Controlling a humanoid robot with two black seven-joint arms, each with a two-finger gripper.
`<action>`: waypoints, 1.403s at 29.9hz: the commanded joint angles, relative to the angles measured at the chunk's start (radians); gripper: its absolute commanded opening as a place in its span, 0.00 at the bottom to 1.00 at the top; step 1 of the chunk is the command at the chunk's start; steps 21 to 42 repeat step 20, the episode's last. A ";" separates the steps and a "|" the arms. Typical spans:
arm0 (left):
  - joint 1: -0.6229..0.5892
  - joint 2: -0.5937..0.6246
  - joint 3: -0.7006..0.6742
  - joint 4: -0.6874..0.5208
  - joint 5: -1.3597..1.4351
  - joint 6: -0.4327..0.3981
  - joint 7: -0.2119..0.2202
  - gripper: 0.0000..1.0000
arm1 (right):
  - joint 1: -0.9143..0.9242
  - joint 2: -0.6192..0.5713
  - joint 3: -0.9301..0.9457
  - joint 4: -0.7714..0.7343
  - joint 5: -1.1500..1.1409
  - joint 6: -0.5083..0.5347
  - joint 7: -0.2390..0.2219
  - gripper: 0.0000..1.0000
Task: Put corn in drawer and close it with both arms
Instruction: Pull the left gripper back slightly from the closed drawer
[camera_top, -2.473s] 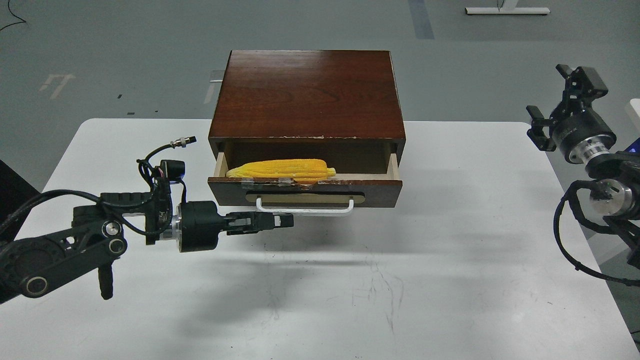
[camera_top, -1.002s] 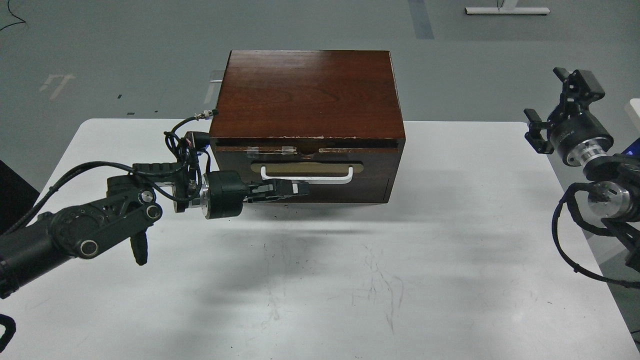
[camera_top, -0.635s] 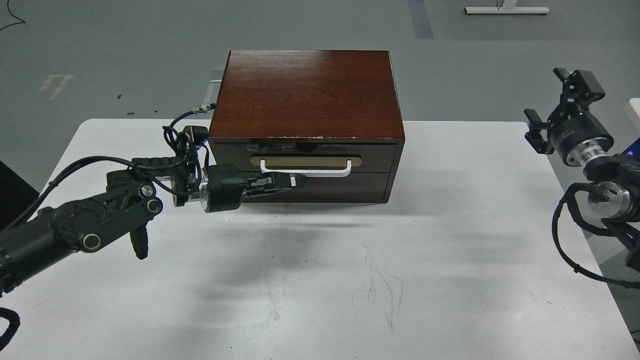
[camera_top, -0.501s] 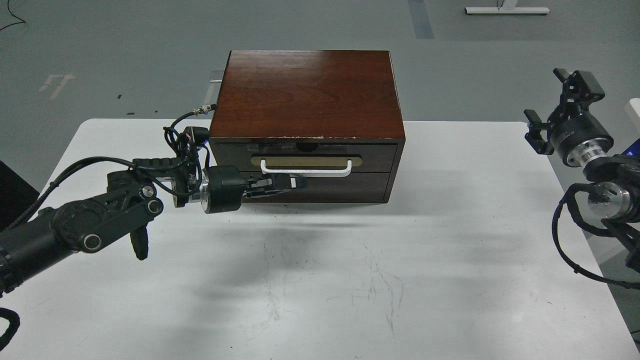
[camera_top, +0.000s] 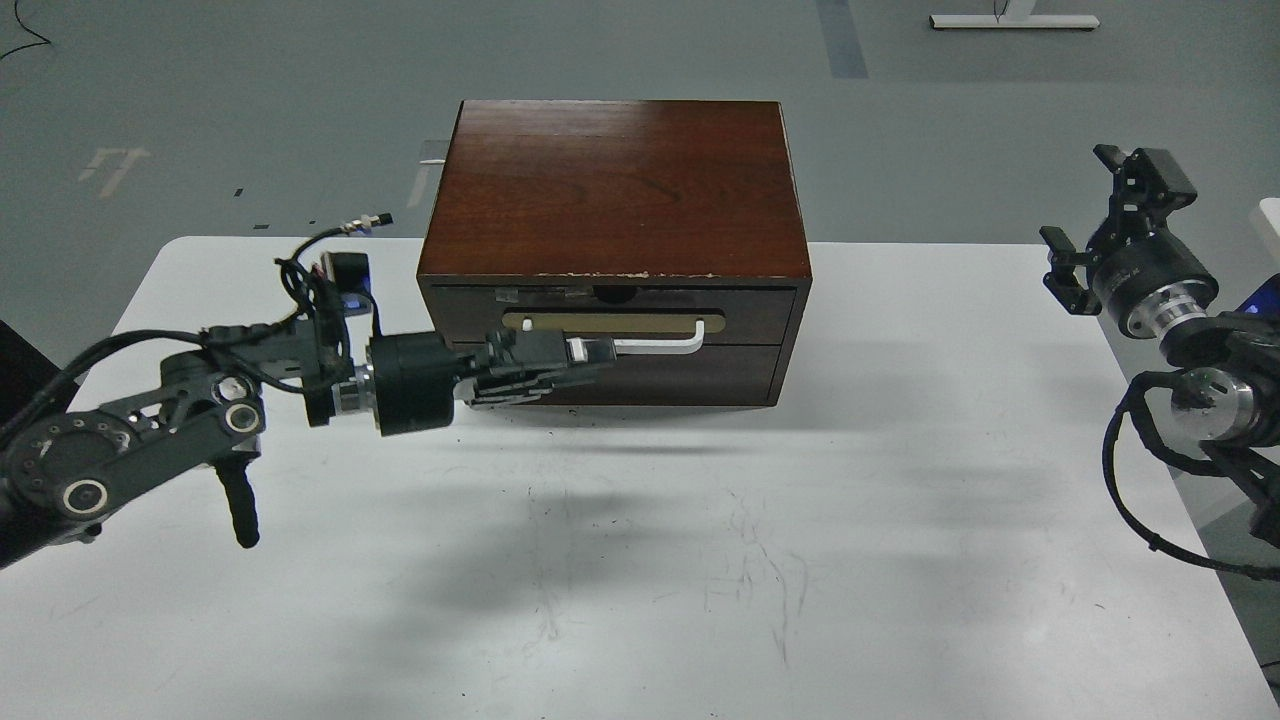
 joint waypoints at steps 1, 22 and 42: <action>-0.040 0.054 -0.101 0.025 -0.163 0.000 0.000 0.92 | 0.002 0.002 0.003 0.001 0.000 0.000 0.002 1.00; 0.139 0.025 -0.123 0.729 -0.612 0.000 0.222 0.98 | 0.061 0.091 0.003 0.160 -0.011 0.002 0.068 1.00; 0.139 0.025 -0.123 0.729 -0.612 0.000 0.222 0.98 | 0.061 0.091 0.003 0.160 -0.011 0.002 0.068 1.00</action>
